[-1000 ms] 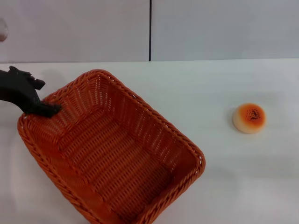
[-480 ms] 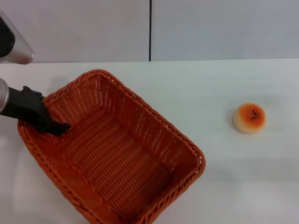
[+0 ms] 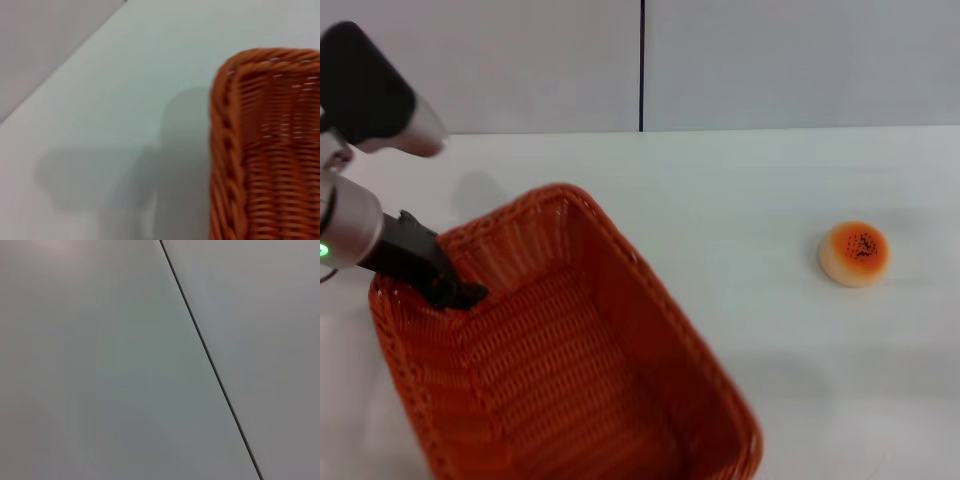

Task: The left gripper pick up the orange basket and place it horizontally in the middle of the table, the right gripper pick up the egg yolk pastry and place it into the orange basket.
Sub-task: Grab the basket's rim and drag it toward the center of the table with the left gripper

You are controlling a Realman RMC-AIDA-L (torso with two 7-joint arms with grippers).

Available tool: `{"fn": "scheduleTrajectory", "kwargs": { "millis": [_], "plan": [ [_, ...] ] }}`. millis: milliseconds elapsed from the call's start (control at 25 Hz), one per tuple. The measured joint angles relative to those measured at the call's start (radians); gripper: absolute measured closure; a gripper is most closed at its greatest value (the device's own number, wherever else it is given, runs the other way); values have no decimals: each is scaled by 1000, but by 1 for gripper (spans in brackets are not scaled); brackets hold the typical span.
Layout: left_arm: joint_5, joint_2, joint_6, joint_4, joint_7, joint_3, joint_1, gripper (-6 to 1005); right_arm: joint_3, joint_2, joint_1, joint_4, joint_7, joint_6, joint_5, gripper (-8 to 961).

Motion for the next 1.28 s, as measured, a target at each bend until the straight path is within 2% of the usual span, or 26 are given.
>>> {"fn": "scheduleTrajectory", "kwargs": {
  "millis": [240, 520, 800, 840, 920, 1000, 1040, 1280],
  "plan": [
    [36, -4, -1, 22, -105, 66, -9, 518, 2, -1, -8, -2, -6, -1, -1, 221],
    [67, -4, 9, 119, -182, 109, -24, 599, 3, -3, -10, -19, -7, 8, 4, 221],
    [101, -7, 19, 133, -278, 130, -79, 718, 3, -5, -21, -55, -2, 6, 4, 221],
    [105, -7, 19, 114, -351, 98, -101, 752, 2, -7, -21, -61, -1, 4, 3, 221],
    [104, -7, 22, 98, -392, 68, -116, 766, 2, -8, -22, -65, -1, 4, 3, 221],
    [95, -7, 30, 70, -447, 8, -140, 779, -3, -12, -20, -71, -1, 7, -1, 221],
    [75, -7, 35, 52, -498, -50, -155, 786, -5, -16, -19, -70, -1, 7, -2, 221],
    [37, -4, 34, 33, -545, -124, -164, 830, -1, -49, 4, -47, 0, 24, -3, 222]
  ]
}}
